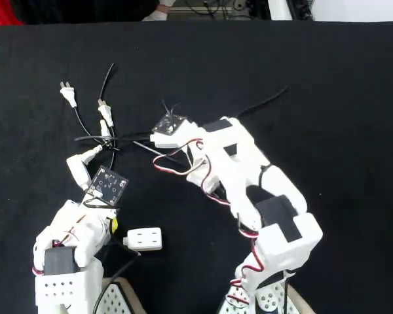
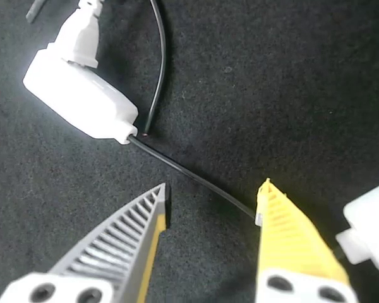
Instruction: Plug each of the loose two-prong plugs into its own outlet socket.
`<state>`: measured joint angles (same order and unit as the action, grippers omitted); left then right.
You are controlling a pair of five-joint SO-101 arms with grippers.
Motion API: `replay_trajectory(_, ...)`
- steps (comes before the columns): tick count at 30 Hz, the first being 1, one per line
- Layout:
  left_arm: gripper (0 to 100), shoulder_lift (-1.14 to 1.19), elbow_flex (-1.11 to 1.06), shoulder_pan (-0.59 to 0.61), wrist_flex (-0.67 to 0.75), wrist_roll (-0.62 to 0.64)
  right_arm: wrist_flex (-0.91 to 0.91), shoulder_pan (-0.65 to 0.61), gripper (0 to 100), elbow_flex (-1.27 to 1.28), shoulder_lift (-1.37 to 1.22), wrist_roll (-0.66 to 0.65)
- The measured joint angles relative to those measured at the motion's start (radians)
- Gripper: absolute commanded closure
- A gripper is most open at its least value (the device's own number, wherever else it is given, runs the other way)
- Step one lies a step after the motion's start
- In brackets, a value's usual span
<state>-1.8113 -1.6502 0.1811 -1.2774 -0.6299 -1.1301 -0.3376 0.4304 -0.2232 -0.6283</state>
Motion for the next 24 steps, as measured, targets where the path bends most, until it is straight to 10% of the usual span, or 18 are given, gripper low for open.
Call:
replay_trajectory(14,77,-0.003,-0.017,0.000,0.018,0.000,-0.064,0.012,98.7,0.018,0.043,0.015)
replay_trajectory(24,79,0.002,-0.028,0.000,0.066,0.000,-0.232,0.015,98.7,0.101,0.597,0.068)
